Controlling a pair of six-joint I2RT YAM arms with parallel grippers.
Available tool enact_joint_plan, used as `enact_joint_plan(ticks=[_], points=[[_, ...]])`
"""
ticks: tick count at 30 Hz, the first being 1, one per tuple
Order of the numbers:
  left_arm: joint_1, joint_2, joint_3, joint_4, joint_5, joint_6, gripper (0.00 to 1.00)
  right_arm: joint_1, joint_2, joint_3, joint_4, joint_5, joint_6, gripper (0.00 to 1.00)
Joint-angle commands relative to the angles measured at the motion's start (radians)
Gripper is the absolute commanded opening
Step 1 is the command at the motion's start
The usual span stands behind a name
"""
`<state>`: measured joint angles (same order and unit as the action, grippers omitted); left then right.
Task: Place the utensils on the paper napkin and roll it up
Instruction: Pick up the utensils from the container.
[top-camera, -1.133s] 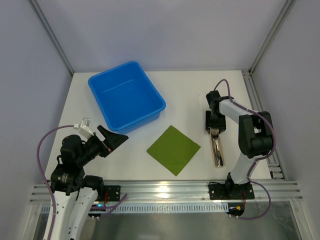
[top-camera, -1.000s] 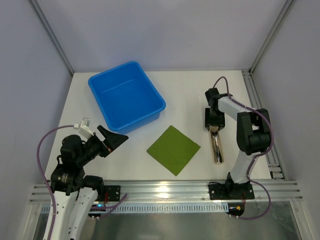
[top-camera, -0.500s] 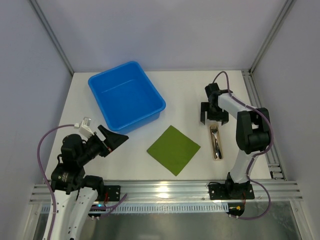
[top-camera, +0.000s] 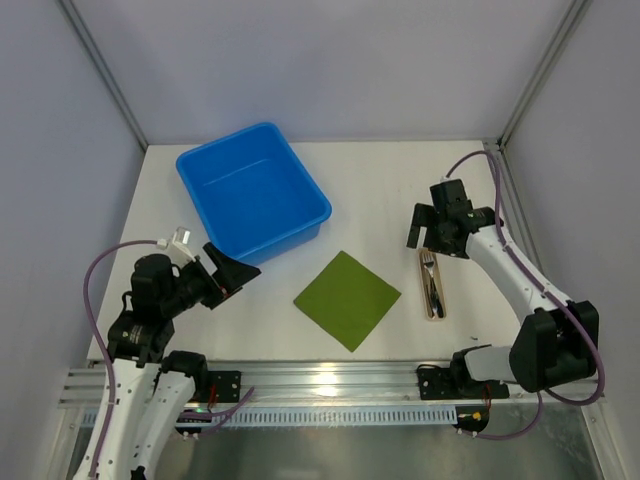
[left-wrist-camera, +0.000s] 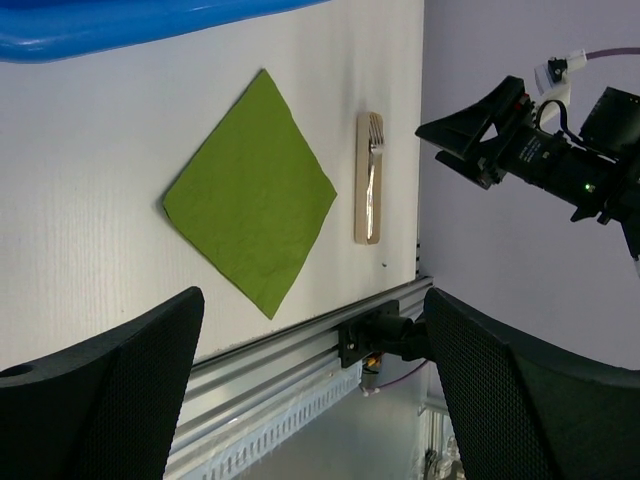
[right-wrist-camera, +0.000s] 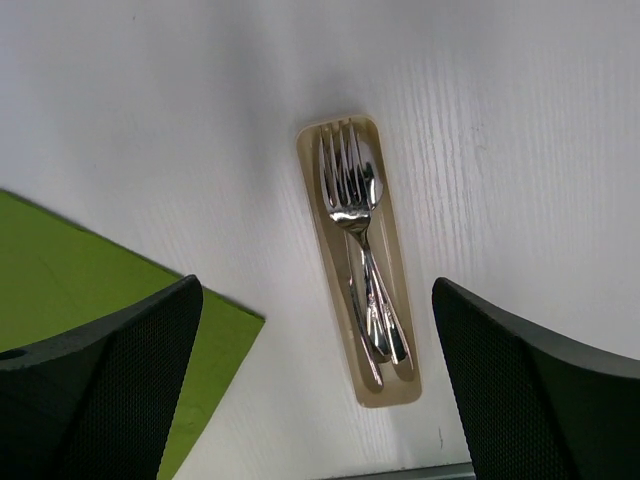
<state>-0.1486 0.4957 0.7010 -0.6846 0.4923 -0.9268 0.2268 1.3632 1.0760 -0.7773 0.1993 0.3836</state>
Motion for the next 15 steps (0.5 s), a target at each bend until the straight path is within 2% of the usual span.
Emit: enact_joint_plan(ticks=[1, 3, 5, 8, 9, 10, 13, 14, 15], points=[[-0.002, 0.001, 0.031, 0.036, 0.034, 0.023, 0.92, -0.003, -0.085, -0.080, 0.045, -0.072, 0.054, 0.99], [-0.002, 0.001, 0.028, 0.039, 0.034, 0.020, 0.92, -0.014, -0.090, -0.111, 0.065, -0.112, 0.055, 0.99], [-0.002, 0.001, 0.028, 0.039, 0.038, 0.019, 0.92, -0.018, -0.056, -0.108, 0.027, -0.075, 0.066, 0.97], [-0.003, -0.002, 0.029, 0.033, 0.040, 0.022, 0.92, -0.017, -0.019, -0.129, 0.024, -0.055, 0.078, 0.74], [-0.002, -0.005, 0.028, 0.031, 0.042, 0.022, 0.92, -0.018, -0.018, -0.158, 0.033, -0.057, 0.081, 0.70], [-0.003, -0.006, 0.026, 0.030, 0.040, 0.022, 0.92, -0.017, -0.019, -0.168, 0.047, -0.057, 0.081, 0.58], [-0.002, -0.006, 0.025, 0.033, 0.043, 0.022, 0.92, -0.017, -0.021, -0.191, 0.056, -0.009, 0.083, 0.52], [-0.003, -0.005, 0.023, 0.033, 0.045, 0.020, 0.92, -0.017, -0.018, -0.192, 0.059, 0.005, 0.081, 0.40], [-0.003, -0.005, 0.023, 0.036, 0.046, 0.022, 0.92, -0.017, -0.015, -0.185, 0.058, 0.032, 0.080, 0.38]])
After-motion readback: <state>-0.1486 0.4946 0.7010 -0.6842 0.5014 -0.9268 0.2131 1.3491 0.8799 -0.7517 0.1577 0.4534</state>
